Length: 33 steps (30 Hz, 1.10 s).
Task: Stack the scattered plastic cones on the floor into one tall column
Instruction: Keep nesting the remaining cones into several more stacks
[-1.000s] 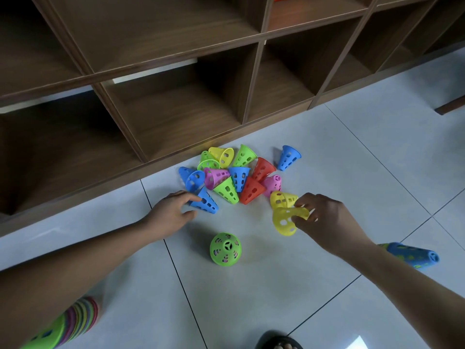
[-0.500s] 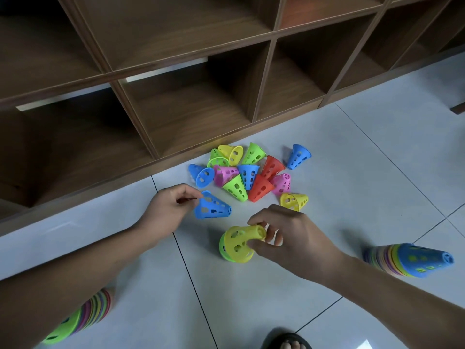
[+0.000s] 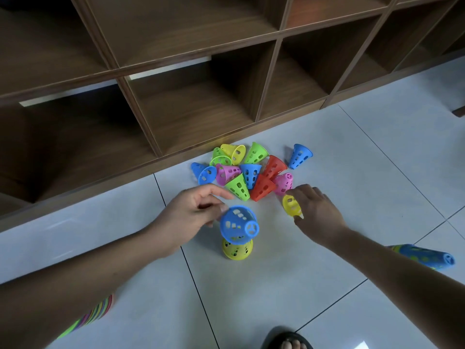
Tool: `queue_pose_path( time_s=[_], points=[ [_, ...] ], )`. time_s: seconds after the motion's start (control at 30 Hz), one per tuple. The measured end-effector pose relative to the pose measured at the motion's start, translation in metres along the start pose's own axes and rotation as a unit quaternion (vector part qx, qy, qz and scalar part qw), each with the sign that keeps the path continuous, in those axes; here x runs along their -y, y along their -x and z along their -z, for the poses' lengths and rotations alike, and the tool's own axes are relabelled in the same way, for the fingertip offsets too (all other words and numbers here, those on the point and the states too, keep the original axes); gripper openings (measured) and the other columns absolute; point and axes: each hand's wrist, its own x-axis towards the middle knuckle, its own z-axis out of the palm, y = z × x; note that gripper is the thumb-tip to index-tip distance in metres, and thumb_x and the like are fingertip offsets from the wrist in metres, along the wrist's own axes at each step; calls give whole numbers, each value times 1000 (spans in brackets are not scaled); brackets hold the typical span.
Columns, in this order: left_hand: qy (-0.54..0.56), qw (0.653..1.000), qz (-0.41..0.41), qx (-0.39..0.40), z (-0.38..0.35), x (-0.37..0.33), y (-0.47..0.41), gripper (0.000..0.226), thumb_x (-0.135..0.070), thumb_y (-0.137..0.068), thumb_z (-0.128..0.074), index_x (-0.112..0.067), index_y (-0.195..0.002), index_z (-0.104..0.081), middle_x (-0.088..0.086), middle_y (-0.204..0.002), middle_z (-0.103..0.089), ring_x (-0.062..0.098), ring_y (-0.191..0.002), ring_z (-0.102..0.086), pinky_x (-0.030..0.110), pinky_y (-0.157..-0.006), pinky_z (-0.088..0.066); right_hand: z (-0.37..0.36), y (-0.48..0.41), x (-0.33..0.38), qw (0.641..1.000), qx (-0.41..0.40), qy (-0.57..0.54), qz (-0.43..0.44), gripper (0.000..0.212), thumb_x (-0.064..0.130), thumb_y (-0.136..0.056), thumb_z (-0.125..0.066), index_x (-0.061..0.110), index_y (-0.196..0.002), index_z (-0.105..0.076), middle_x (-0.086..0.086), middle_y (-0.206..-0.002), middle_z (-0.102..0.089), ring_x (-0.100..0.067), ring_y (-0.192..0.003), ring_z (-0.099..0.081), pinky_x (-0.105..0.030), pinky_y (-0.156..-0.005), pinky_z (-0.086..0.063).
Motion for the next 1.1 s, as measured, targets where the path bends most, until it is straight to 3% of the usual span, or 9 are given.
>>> queue_pose_path(
  time_s=[0.1,0.23,0.33,0.4,0.5,0.6,0.8,0.97,1.1],
  points=[
    [-37,999,16,27,-11,11,3,19,-9,-102,-70,-25,-106,-78,5,-99,-79,7,-87,-68,26,-79,-52,-8,-9,-18,997,54,48,5,84,12,-80,-74,34,-154,-42,5,-149,-48,-25,-130,-51,-35,-104,-45],
    [-119,993,4,15,-16,28,5,17,-11,-100,-72,-26,-104,-77,-4,-95,-80,9,-92,-75,26,-87,-58,-20,-13,-31,991,98,87,35,95,1,-79,-68,35,-160,-32,7,-159,-37,-23,-138,-46,-33,-105,-44],
    [-164,986,-6,11,-14,43,1,22,-8,-98,-72,-29,-104,-75,-8,-90,-78,14,-89,-76,37,-89,-61,-31,-13,-36,991,63,104,50,101,-1,-70,-73,32,-159,-36,3,-143,-55,-27,-124,-58,-36,-101,-44],
    [-186,983,-3,13,-10,51,-3,23,-9,-97,-73,-31,-104,-75,-9,-89,-78,14,-86,-75,40,-88,-61,-39,-11,-37,992,50,101,57,92,7,-72,-78,29,-154,-41,0,-129,-62,-29,-113,-64,-38,-97,-46],
    [-219,976,-8,2,1,58,-11,21,-12,-97,-74,-32,-104,-74,-10,-88,-77,10,-84,-74,36,-84,-59,-42,-2,-29,994,73,62,44,75,31,-80,-80,28,-146,-45,0,-124,-66,-30,-109,-67,-39,-98,-46],
    [-254,967,-18,-30,19,60,-26,19,-16,-97,-73,-30,-109,-72,-10,-90,-76,6,-83,-71,26,-79,-54,-33,6,-14,994,101,-37,-2,74,41,-81,-79,35,-144,-41,5,-124,-65,-27,-103,-68,-37,-89,-54],
    [-449,893,-1,-34,57,63,-61,50,-32,-97,-67,-38,-144,-50,-10,-124,-63,13,-91,-66,33,-86,-55,20,20,34,978,99,-184,-2,78,57,-81,-82,41,-143,-39,12,-108,-62,-15,-91,-65,-34,-84,-55],
    [-361,931,31,-52,60,59,-81,58,-31,-99,-70,-44,-150,-45,-9,-115,-71,11,-93,-68,29,-81,-47,61,40,73,978,103,-174,46,68,59,-80,-81,40,-126,-34,18,-106,-61,-15,-87,-64,-38,-78,-55],
    [-218,972,73,-53,57,57,-89,63,-30,-98,-71,-52,-149,-41,-5,-109,-75,16,-99,-72,31,-84,-54,79,46,90,987,75,-111,91,68,64,-80,-75,42,-131,-36,17,-104,-63,-18,-82,-63,-34,-72,-54]
  ],
)
